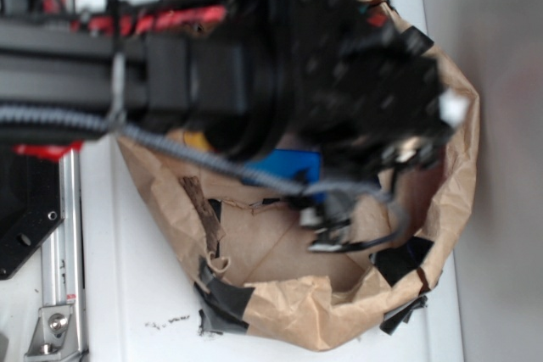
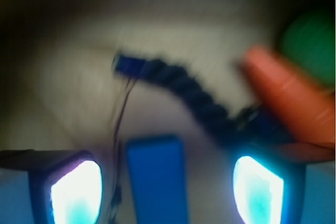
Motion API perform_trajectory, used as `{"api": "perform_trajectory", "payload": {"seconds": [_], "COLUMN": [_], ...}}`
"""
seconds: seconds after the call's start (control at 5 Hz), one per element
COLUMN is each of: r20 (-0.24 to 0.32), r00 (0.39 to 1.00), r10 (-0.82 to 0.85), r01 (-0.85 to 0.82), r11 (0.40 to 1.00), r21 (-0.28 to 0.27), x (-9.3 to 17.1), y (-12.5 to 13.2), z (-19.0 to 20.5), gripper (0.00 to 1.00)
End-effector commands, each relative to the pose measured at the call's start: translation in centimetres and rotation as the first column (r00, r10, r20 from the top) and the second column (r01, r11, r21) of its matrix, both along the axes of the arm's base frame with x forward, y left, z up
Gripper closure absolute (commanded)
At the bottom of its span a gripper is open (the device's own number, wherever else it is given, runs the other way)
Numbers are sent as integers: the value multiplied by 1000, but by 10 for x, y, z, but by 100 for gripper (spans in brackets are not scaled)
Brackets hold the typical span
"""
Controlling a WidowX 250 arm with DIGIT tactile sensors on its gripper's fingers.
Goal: Grab the blue block.
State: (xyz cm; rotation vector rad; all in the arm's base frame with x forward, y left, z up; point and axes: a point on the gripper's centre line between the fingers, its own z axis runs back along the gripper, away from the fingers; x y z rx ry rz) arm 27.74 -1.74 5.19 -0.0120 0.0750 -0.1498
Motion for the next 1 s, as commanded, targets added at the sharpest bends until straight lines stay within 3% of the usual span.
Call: {"api": "perform_trajectory", "payload": {"seconds": [0.0, 0.2, 0.4, 0.6, 0.8], "r20": [-26, -35, -47, -1, 135], "r00": [991, 990, 991, 998, 991], "r10": [-132, -135, -123, -60, -20], "r01": [130, 135, 126, 60, 15], "r11": [989, 991, 991, 997, 999], "r21": [-65, 1, 50, 52, 36], "x": [-50, -51, -38, -25, -14], "y": [-12, -8, 8, 18, 24], "z": [-24, -42, -66, -32, 19], "gripper": [0, 2, 100, 100, 100]}}
